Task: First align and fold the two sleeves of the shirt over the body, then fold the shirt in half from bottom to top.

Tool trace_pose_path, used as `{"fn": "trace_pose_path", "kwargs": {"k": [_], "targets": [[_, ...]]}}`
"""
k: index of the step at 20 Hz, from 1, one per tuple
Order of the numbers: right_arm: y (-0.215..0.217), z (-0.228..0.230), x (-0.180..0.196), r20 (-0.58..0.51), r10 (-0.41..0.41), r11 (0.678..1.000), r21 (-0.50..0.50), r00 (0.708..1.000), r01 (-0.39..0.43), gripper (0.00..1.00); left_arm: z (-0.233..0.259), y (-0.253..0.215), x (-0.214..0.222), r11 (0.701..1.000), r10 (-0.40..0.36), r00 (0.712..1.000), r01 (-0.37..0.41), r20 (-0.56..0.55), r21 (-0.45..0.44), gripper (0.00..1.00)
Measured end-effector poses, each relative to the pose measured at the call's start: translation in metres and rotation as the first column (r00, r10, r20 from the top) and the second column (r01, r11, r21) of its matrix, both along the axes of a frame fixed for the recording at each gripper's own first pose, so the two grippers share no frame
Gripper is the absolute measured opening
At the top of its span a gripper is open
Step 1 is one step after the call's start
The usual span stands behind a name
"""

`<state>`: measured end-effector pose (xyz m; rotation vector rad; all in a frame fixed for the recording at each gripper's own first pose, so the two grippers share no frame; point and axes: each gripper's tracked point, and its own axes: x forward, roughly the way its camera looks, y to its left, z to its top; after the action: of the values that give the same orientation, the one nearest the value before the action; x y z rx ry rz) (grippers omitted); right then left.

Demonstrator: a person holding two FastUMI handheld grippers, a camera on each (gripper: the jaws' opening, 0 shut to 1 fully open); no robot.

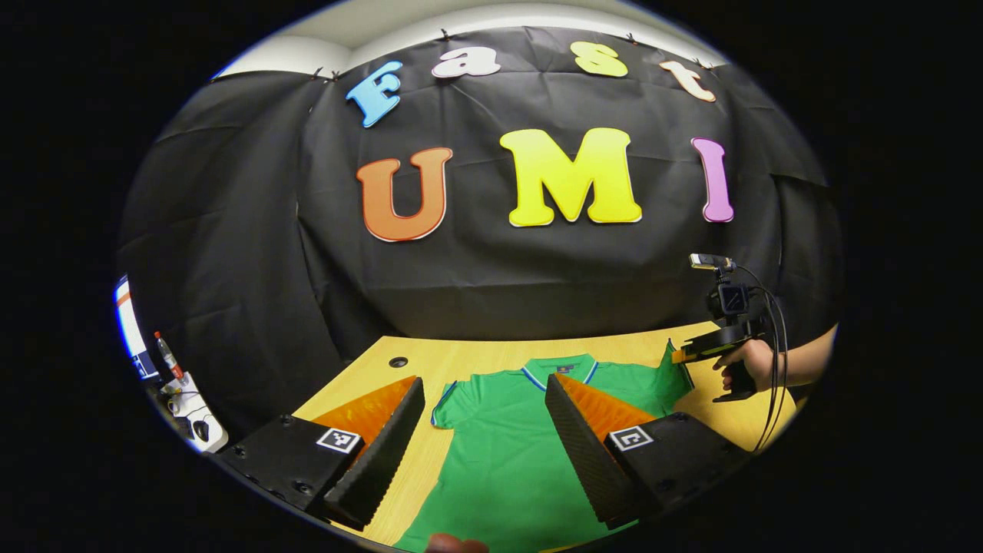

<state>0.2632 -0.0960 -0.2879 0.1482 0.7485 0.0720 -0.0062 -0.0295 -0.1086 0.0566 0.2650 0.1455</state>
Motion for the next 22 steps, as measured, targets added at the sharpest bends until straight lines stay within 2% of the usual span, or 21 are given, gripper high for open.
{"fn": "trace_pose_path", "kwargs": {"k": [9, 10, 11, 17, 19, 20, 21, 22], "targets": [[0.093, 0.024, 0.004, 0.018, 0.1, 0.995, -0.014, 0.995, -0.099, 0.07, -0.001, 0.056, -0.026, 0.994, 0.103, 0.995, -0.102, 0.005, -0.03, 1.0], [0.102, 0.023, 0.006, 0.018, 0.109, 0.994, -0.019, 0.994, -0.109, 0.04, -0.001, 0.062, -0.028, 0.993, 0.113, 0.994, -0.113, 0.004, -0.03, 1.0], [0.11, 0.022, 0.007, 0.014, 0.118, 0.993, -0.021, 0.993, -0.118, 0.07, -0.001, 0.068, -0.032, 0.992, 0.123, 0.992, -0.123, 0.003, -0.03, 1.0], [0.141, 0.011, 0.01, -0.013, 0.147, 0.988, -0.044, 0.989, -0.147, 0.07, -0.006, 0.093, -0.048, 0.986, 0.159, 0.987, -0.16, -0.017, -0.042, 1.0], [0.152, 0.013, 0.006, -0.009, 0.157, 0.987, -0.008, 0.988, -0.157, 0.05, -0.006, 0.097, -0.049, 0.987, 0.157, 0.988, -0.157, -0.018, -0.044, 1.0], [0.154, 0.016, 0.005, -0.007, 0.152, 0.988, 0.01, 0.988, -0.152, 0.17, -0.005, 0.098, -0.048, 0.987, 0.152, 0.988, -0.152, -0.015, -0.044, 1.0], [0.153, 0.02, 0.003, -0.005, 0.15, 0.988, 0.02, 0.989, -0.15, 0.38, -0.005, 0.099, -0.047, 0.988, 0.146, 0.989, -0.147, -0.014, -0.046, 1.0], [0.153, 0.024, 0.001, 0.003, 0.144, 0.989, 0.026, 0.99, -0.144, 0.49, -0.004, 0.098, -0.045, 0.989, 0.137, 0.991, -0.137, -0.011, -0.05, 1.0]]}}
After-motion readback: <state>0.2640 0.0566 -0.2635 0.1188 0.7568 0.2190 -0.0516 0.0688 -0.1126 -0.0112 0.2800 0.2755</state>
